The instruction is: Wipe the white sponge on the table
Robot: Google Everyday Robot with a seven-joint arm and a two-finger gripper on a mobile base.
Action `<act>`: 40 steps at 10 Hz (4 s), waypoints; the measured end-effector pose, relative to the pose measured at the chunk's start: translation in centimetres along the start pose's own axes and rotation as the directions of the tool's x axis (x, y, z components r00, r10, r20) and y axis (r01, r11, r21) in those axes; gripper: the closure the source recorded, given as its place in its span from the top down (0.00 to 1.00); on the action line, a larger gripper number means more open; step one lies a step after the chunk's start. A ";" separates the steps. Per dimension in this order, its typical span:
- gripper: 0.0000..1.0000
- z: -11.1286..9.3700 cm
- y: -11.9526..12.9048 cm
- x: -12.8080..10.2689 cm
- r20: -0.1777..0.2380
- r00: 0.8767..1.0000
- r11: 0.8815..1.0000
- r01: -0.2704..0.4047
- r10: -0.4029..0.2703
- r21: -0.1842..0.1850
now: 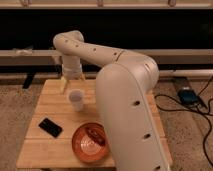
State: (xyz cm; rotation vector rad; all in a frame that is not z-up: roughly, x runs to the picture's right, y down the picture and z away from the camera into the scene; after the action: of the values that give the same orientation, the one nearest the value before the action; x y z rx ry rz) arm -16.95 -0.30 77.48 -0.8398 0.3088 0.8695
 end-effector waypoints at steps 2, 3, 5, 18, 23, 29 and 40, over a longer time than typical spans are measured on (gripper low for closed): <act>0.80 0.0 0.0 0.0 0.000 1.000 1.000 0.000 0.000 0.000; 0.80 0.0 0.0 0.0 -0.001 1.000 1.000 0.000 0.000 0.000; 0.80 0.0 0.0 0.6 -0.004 1.000 1.000 0.009 -0.009 0.018; 0.80 8.9 -8.1 27.7 -0.084 0.957 0.955 -0.268 0.279 0.125; 0.80 14.0 -13.4 29.5 -0.125 0.926 0.931 -0.340 0.356 0.131; 0.80 16.1 -18.1 30.4 -0.159 0.892 0.902 -0.400 0.424 0.161; 0.00 17.6 -20.6 31.9 -0.192 0.849 0.868 -0.462 0.492 0.181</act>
State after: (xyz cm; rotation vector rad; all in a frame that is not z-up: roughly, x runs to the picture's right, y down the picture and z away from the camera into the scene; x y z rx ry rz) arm 17.48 23.01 81.96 -0.7545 0.8006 1.2029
